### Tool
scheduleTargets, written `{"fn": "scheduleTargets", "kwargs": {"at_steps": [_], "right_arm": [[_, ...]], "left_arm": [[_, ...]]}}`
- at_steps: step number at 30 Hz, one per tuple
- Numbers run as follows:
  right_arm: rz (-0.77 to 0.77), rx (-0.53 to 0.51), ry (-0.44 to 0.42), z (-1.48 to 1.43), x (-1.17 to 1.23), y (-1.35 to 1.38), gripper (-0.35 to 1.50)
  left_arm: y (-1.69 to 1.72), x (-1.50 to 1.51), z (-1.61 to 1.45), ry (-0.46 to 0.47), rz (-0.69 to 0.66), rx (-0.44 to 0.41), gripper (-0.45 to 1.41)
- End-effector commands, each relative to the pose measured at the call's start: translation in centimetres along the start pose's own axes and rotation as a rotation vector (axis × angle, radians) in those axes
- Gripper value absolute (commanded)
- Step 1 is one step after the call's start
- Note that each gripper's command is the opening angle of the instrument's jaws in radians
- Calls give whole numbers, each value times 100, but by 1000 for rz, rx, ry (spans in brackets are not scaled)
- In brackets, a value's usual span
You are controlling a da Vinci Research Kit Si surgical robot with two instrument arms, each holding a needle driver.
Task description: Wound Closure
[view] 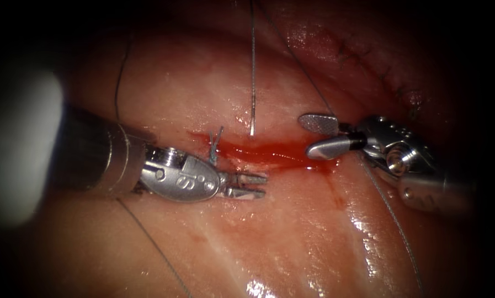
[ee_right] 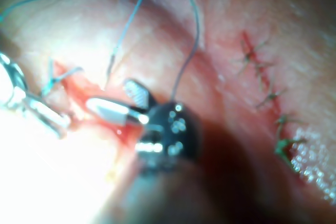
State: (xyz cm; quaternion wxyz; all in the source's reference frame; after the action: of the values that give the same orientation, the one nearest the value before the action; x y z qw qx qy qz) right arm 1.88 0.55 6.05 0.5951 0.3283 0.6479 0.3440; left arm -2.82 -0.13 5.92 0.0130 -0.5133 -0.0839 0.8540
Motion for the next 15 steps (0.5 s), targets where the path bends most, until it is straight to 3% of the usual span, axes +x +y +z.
{"fn": "scheduleTargets", "kwargs": {"at_steps": [1,5,8,13,15], "right_arm": [[1,2,0,7,-7,3,133],[1,3,0,7,-8,2,133],[-1,3,0,7,-11,-1,133],[-3,8,-5,8,-18,-17,123],[-2,12,-6,8,-20,-23,119]], "left_arm": [[7,1,7,9,-35,-18,-45],[16,22,1,54,-115,-98,-45],[18,44,-9,91,-261,-179,-45],[20,68,-31,137,-300,-272,-45],[20,74,-38,134,-297,-266,-45]]}}
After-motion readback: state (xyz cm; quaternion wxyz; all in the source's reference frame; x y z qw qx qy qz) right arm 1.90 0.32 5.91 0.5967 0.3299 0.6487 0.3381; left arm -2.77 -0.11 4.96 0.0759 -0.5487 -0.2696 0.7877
